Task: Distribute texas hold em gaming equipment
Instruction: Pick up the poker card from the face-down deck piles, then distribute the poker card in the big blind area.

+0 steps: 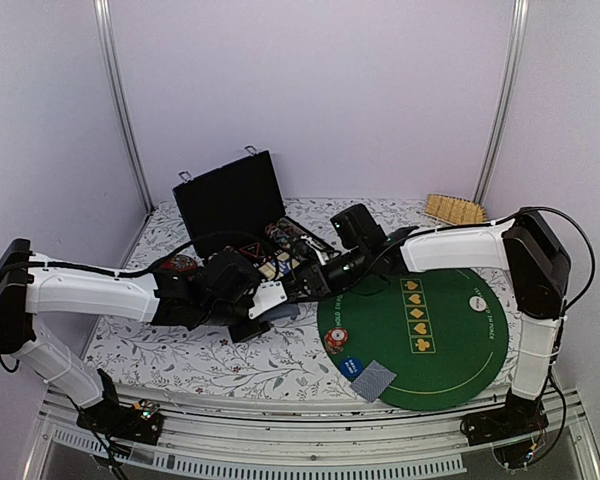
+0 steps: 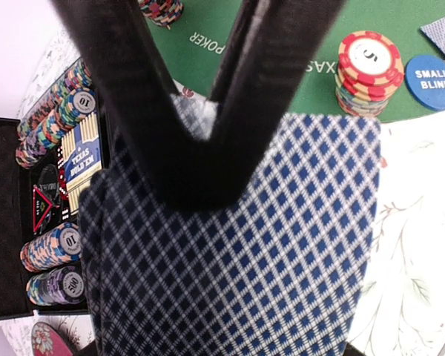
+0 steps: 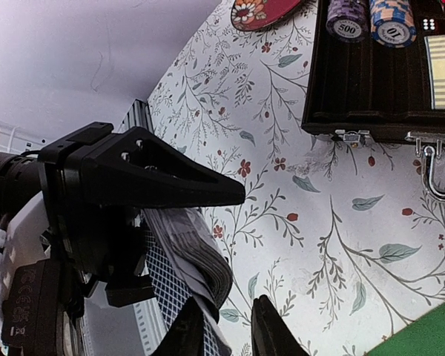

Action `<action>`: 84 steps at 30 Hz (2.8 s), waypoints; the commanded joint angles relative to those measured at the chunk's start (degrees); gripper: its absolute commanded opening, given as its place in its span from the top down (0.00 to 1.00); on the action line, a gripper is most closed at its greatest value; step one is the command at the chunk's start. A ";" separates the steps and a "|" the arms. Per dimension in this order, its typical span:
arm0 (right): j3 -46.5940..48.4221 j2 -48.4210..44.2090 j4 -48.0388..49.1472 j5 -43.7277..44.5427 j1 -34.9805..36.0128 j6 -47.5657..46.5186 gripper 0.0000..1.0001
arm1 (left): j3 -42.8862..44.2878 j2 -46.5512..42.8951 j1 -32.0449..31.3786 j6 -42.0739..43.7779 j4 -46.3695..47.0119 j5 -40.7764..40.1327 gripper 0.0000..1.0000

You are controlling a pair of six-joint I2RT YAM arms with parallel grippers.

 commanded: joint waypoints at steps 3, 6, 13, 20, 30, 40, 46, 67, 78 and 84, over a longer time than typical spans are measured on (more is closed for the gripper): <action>0.93 -3.10 -2.26 2.11 -0.19 -1.81 0.87 | 0.58 -1.05 0.23 -0.60 -0.17 -0.54 0.44; 1.02 -3.30 -2.85 2.62 -0.19 -2.00 0.94 | 0.58 -1.08 0.23 -0.65 -0.23 -0.64 0.44; 0.84 -5.53 -6.27 5.45 -0.69 -3.62 0.97 | 0.40 -1.15 0.20 -0.74 -0.34 -0.69 0.44; -0.63 -8.77 -7.71 5.46 -1.69 -5.46 0.98 | 0.49 -1.25 0.17 -0.76 -0.14 -0.87 0.44; 0.33 -5.41 -5.41 -0.28 -1.17 -4.94 0.97 | 0.63 -1.34 0.23 -1.15 1.47 -0.50 0.44; -0.04 -8.98 -8.55 2.15 -2.21 -8.03 0.97 | -0.69 -2.43 0.18 -1.49 2.11 -0.49 0.44; -1.61 -13.46 -10.65 2.55 -4.20 -9.75 0.98 | -1.18 -3.14 0.26 -1.77 2.56 -0.86 0.44; -18.89 -34.29 2.16 17.98 -25.62 4.44 0.98 | -1.42 -3.88 0.40 -5.29 2.55 -1.42 0.44; -30.97 -41.44 13.79 28.28 -34.08 14.86 0.98 | -0.52 -2.75 0.55 -7.12 5.34 -3.72 0.43; -33.34 -38.03 21.79 32.90 -34.35 20.73 0.98 | 0.57 -1.23 0.52 -7.63 5.80 -2.36 0.43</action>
